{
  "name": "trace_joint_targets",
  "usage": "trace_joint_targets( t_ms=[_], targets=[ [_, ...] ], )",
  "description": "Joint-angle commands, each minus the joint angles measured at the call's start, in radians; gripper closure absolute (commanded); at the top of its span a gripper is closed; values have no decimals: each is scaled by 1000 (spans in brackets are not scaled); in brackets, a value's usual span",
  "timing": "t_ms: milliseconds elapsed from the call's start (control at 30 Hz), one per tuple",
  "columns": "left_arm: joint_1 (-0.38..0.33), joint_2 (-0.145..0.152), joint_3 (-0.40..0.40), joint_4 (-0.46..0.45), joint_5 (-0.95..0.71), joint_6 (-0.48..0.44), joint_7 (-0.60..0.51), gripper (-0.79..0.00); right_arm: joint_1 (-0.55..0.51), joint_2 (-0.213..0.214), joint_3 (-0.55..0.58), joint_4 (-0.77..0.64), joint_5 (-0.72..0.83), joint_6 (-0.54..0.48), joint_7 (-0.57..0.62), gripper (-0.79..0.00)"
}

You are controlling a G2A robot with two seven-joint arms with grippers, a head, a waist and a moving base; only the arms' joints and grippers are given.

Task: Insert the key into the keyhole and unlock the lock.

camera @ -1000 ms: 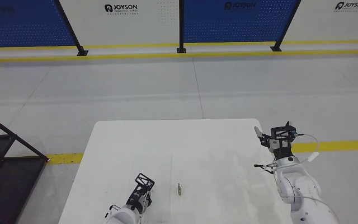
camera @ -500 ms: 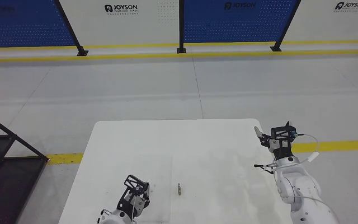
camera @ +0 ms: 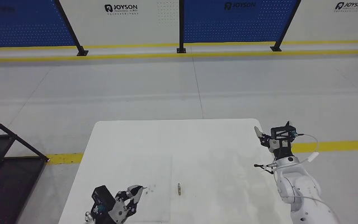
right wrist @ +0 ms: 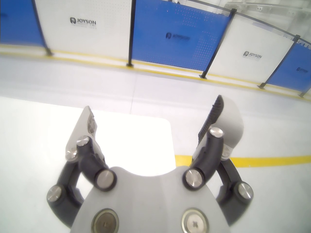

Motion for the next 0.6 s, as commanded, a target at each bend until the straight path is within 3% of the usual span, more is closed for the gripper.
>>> trace_joint_targets(
  t_ms=[0, 233, 567],
  targets=[
    [0, 2, -13, 18, 34, -54, 118, 0, 0, 0, 0, 0, 0, 0, 0, -785],
    [0, 5, 3, 83, 115, -105, 380, 0, -74, -1, -62, -38, -85, -72, -31, -785],
    [-7, 12, -7, 113, 125, -133, 438, 0, -226, 5, -301, -100, -400, -284, -76, -785]
  ],
)
